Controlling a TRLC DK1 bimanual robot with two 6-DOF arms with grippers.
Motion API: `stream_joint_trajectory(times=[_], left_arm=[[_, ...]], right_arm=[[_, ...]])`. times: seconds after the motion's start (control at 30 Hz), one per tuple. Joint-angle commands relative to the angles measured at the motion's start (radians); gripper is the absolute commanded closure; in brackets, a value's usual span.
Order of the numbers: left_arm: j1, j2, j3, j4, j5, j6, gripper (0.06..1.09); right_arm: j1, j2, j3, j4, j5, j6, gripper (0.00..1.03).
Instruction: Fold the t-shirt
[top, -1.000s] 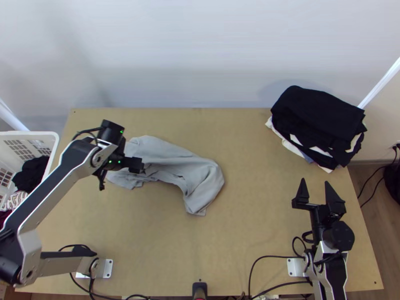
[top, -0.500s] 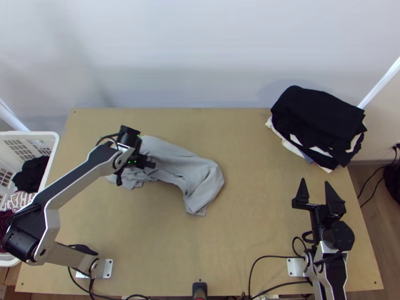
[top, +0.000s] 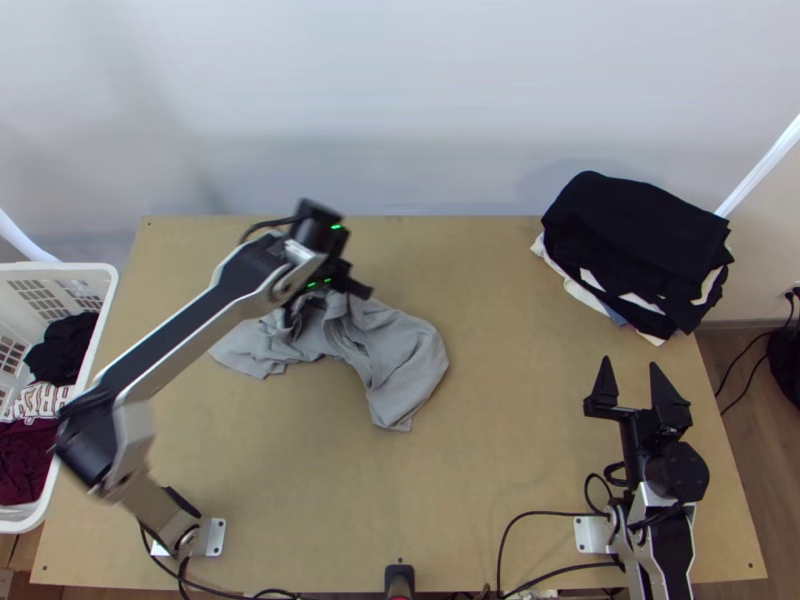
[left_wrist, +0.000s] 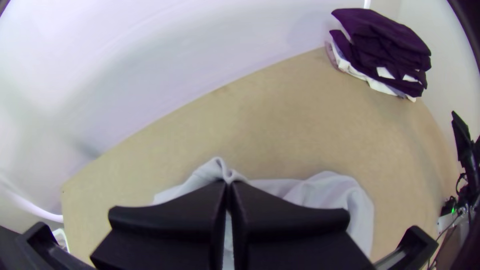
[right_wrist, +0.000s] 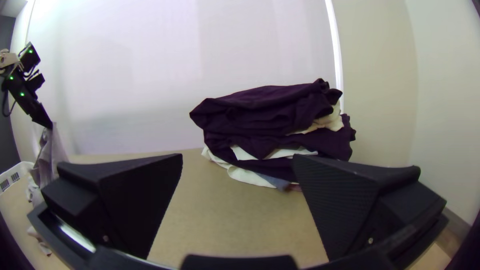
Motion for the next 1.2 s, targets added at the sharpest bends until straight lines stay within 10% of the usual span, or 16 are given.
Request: stream_joint_trajectory(times=[0.0,0.33,0.4,0.43,0.93,1.17], left_arm=[[-0.024,0.143,0.138,-0.036,-0.009,0.021,1.05],[-0.126,0.507,0.525,-0.096,-0.007,0.058,0.97],[-0.136,0.516,0.563,-0.091,0.01,0.052,0.25],[-0.142,0.51,0.569,-0.09,0.011,0.053,0.09],[0.065,0.258,0.464,-0.398,0.021,0.114,0.1],[0.152,0.209,0.266,-0.433,0.203,0.133,0.1]], right_arm=[[-0.004,-0.005,-0.007,-0.018,0.003,-0.013,0.04],[-0.004,-0.005,-0.007,-0.016,0.003,-0.013,0.04],[-0.004,-0.005,-0.007,-0.016,0.003,-0.013,0.04],[-0.004,-0.005,-0.007,-0.016,0.003,-0.013,0.04],[-0.004,-0.005,-0.007,-0.016,0.003,-0.013,0.04],[-0.004,-0.005,-0.007,-0.016,0.003,-0.013,0.04]])
